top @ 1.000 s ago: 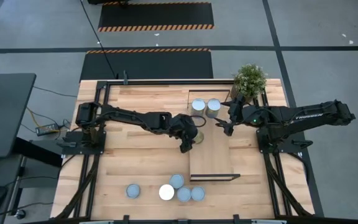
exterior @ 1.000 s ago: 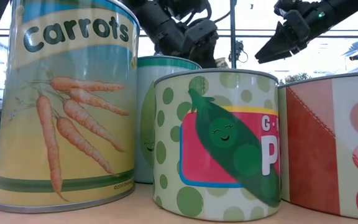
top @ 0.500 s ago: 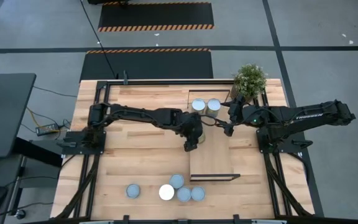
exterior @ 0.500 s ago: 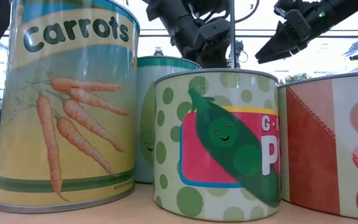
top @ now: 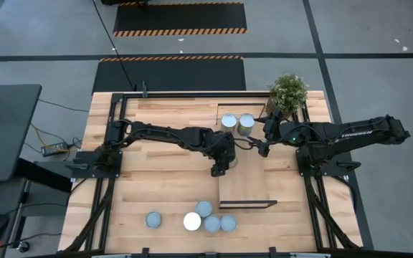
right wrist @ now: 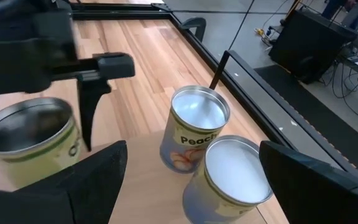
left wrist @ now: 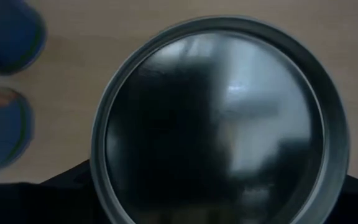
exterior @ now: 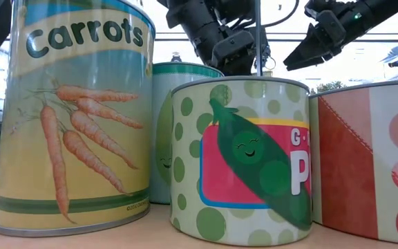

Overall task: Pick and place cans onto a shelf
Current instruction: Put the canned oranges on the shelf

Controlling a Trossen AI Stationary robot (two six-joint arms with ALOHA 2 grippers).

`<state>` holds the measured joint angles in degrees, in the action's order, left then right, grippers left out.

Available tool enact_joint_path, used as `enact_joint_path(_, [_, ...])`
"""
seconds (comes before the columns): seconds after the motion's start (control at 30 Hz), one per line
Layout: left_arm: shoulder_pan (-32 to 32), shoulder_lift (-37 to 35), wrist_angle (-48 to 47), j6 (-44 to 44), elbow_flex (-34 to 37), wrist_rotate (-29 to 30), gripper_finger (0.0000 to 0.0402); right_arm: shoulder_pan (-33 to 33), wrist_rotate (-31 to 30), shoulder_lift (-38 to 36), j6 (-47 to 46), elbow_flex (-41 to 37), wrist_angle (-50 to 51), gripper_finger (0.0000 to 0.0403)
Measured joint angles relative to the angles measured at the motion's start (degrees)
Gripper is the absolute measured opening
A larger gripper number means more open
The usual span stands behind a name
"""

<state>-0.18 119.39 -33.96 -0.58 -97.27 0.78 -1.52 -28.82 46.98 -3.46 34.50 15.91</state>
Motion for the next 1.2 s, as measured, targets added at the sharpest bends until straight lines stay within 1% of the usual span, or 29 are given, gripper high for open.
enact_joint_path(0.17, [-0.11,0.00,0.07,-0.57,0.00,-0.17,0.0321,0.00,0.05,0.00,0.02,0.00,-0.10,0.0373])
enact_joint_path(0.23, [-0.07,0.00,0.07,-0.57,0.00,0.00,0.0339,0.00,0.35,0.00,0.04,0.00,0.06,0.0373])
enact_joint_path(0.33, [0.00,0.00,0.74,-0.59,0.00,0.07,0.0381,0.00,0.42,-0.01,0.16,0.00,0.12,0.0373])
enact_joint_path(0.4, [-0.02,0.00,1.10,-0.63,0.00,1.08,0.0394,0.00,0.42,0.00,0.18,0.00,0.14,0.0373])
enact_joint_path(0.67, [-0.31,-0.02,1.46,-5.52,0.02,6.62,0.0385,0.00,0.44,0.00,0.48,0.00,0.18,0.0373])
enact_joint_path(0.97, [-1.92,-0.04,0.95,-9.64,0.02,17.70,0.0385,0.00,0.44,0.00,0.33,0.00,0.67,0.0373])
enact_joint_path(1.2, [-3.71,-1.18,-0.50,-11.83,0.09,30.22,0.0385,-0.02,2.62,-0.02,-0.34,0.00,0.91,0.0373])
